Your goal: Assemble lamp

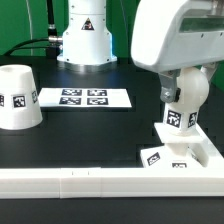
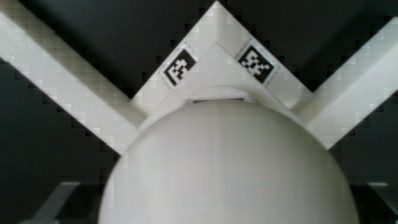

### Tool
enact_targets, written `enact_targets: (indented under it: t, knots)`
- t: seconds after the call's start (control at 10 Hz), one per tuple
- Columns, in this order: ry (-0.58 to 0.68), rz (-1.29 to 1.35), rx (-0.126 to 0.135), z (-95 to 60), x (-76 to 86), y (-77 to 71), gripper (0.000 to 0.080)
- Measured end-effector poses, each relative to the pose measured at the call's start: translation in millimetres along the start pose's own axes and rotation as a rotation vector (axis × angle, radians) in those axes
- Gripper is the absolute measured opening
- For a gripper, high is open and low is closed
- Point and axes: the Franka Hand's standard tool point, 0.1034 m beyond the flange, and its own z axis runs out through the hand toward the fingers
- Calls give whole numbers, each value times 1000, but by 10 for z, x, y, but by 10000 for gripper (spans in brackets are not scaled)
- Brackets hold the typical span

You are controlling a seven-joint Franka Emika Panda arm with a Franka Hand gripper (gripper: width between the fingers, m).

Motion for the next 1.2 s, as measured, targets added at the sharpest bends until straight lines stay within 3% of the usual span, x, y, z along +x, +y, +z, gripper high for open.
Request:
enact_targets:
  t: [0.5,1.2]
  knots:
    - [5,524,77,-1,-40,61,579]
    - [-26,980,83,7,-60,47,579]
